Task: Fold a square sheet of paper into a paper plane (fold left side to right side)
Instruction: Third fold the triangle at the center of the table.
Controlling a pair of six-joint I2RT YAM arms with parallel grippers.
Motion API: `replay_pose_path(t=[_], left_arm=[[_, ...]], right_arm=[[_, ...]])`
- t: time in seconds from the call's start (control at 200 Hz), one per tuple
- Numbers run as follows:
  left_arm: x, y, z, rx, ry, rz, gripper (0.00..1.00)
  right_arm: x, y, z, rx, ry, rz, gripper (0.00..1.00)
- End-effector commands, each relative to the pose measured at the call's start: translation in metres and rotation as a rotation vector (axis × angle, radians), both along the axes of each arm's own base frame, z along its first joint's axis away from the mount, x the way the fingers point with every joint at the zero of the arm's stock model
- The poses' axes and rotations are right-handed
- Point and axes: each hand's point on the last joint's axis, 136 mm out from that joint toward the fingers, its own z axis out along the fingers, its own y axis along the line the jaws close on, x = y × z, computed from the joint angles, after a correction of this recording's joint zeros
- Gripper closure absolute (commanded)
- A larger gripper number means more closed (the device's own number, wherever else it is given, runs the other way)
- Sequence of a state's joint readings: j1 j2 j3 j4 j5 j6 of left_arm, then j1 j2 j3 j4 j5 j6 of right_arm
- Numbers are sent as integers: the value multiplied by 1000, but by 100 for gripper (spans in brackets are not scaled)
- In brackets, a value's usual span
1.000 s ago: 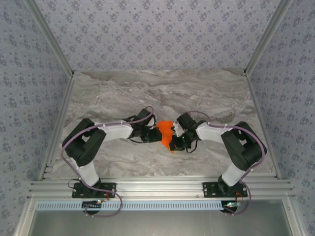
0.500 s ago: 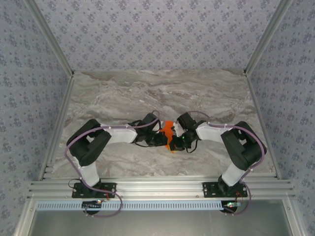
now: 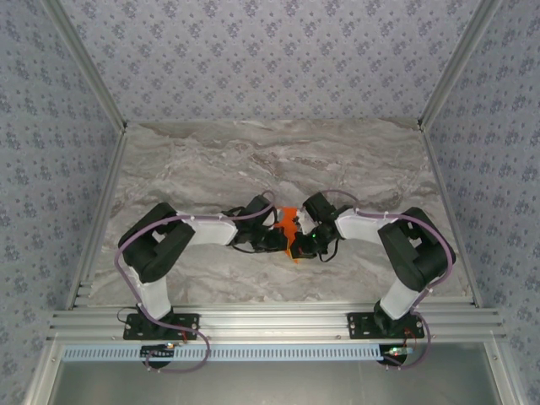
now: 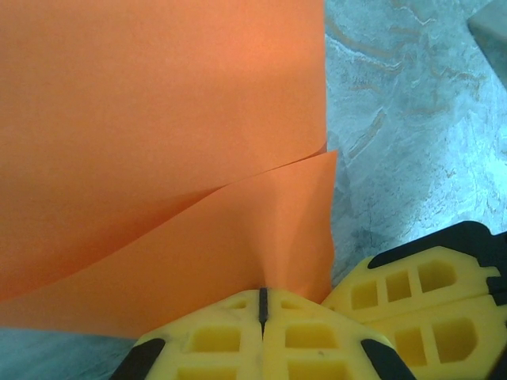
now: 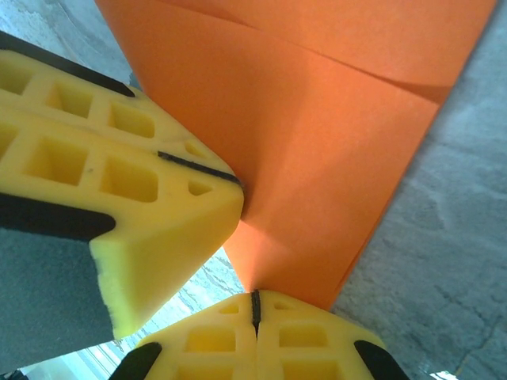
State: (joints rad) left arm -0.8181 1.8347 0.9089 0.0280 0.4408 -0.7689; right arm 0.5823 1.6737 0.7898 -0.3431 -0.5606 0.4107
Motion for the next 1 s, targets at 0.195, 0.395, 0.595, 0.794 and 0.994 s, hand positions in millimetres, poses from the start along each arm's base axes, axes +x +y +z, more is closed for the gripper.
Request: replay_pose_path(t=[0.195, 0.395, 0.595, 0.794, 0.994], left_arm=[[33, 84, -36, 275, -31, 120, 97], [54, 115, -37, 300, -37, 173, 97], [67, 122, -20, 277, -68, 186, 96], [55, 83, 38, 134, -189, 108, 93], [34, 35, 46, 36, -171, 24, 92]], right_arm=[[-28, -55, -46, -289, 85, -12, 100], [-30, -56, -46, -288, 93, -10, 100], [-29, -54, -43, -277, 88, -9, 100], [-26, -49, -42, -255, 84, -13, 100], [-22, -47, -41, -253, 79, -16, 100]])
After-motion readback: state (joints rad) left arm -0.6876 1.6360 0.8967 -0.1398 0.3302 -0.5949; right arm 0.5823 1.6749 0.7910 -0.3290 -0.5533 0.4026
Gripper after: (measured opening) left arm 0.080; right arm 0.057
